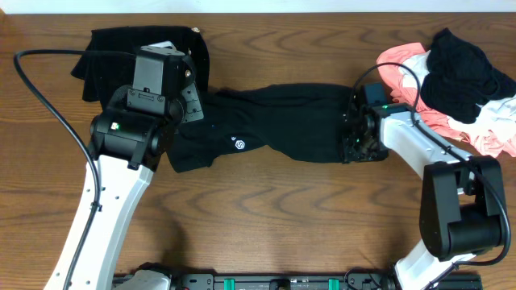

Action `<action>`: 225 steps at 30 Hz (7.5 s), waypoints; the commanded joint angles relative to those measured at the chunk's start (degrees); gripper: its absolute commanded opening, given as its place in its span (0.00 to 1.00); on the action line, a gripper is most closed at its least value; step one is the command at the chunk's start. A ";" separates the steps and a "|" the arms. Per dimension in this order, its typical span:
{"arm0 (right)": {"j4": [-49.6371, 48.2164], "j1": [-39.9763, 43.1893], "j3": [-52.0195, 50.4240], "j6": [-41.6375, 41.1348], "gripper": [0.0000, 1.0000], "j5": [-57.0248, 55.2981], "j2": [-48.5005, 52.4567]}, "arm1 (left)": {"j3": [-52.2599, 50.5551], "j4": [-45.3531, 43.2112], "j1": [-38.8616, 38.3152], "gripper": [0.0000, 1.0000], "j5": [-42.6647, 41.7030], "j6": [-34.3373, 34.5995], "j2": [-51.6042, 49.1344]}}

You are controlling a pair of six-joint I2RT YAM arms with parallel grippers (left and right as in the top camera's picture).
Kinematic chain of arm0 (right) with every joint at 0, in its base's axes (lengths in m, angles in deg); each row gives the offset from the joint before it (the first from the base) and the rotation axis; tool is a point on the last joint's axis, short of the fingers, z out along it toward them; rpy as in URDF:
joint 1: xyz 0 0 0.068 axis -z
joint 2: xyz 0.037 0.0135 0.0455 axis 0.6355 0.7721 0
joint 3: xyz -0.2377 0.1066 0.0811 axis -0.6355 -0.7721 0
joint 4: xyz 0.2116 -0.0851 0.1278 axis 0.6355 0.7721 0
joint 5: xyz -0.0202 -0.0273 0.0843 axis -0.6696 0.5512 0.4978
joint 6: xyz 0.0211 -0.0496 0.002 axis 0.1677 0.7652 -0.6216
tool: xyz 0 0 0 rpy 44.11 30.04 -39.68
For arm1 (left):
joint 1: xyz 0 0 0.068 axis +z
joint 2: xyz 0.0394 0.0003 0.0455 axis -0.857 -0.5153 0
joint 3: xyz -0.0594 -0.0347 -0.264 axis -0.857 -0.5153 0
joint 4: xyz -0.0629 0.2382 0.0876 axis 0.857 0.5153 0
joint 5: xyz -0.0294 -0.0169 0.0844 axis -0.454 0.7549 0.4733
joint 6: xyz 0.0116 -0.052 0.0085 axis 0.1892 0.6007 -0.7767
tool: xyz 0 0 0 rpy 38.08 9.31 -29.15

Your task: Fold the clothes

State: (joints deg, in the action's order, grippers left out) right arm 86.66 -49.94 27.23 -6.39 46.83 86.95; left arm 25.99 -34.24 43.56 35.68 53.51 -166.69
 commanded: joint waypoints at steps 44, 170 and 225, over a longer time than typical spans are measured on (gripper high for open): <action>29.66 8.26 2.45 -2.99 0.01 -2.47 -20.17 | -0.52 3.80 0.09 0.06 0.42 0.48 -4.46; 13.90 15.10 45.48 14.43 0.01 -1.07 -20.20 | 7.82 -18.47 6.25 0.06 8.24 -0.02 14.08; 40.19 15.30 45.33 19.04 0.01 10.84 -10.84 | 15.28 19.47 4.68 0.06 -0.83 -3.67 -5.11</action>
State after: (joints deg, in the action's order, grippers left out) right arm 125.02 -35.19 73.05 12.34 55.92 77.12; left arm 42.93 -16.68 48.15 38.13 48.30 -171.67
